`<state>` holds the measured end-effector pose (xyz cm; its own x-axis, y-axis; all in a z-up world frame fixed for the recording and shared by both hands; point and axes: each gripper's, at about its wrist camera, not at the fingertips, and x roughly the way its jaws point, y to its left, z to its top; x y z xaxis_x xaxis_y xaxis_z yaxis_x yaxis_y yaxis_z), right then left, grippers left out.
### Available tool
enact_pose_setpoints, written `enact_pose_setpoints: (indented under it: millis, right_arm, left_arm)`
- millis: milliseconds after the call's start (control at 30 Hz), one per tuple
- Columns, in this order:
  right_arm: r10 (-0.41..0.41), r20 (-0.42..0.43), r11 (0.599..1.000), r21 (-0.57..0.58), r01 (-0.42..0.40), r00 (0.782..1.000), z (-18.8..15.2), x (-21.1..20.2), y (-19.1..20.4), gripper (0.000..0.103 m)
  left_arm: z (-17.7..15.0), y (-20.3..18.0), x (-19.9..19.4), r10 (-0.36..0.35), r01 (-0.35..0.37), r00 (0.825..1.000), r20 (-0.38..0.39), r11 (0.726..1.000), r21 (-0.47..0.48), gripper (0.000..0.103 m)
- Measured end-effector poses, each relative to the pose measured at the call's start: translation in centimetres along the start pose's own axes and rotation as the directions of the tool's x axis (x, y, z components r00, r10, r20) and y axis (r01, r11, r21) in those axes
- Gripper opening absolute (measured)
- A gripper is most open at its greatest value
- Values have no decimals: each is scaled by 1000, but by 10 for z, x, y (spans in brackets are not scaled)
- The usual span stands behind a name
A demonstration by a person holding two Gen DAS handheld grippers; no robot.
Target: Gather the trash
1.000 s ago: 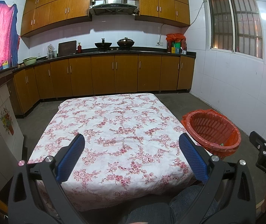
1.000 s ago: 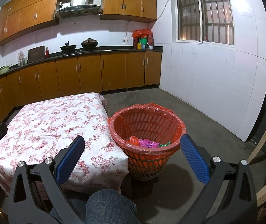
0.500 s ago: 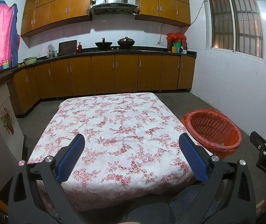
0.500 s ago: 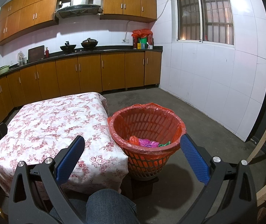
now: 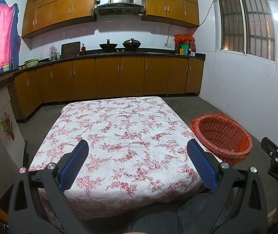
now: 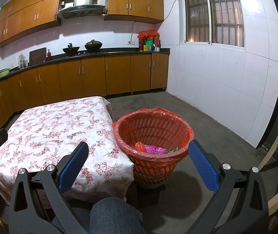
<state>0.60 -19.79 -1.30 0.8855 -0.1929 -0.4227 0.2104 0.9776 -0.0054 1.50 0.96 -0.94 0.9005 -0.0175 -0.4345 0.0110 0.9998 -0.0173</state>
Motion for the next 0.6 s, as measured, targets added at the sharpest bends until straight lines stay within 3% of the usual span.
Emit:
enact_pose_setpoints:
  millis: [600]
  right_arm:
    - [0,0,1000,0,0,1000,0,0,0,101]
  left_arm:
    - [-1,3,1,3,-3,1000,-4,1000,-3,99]
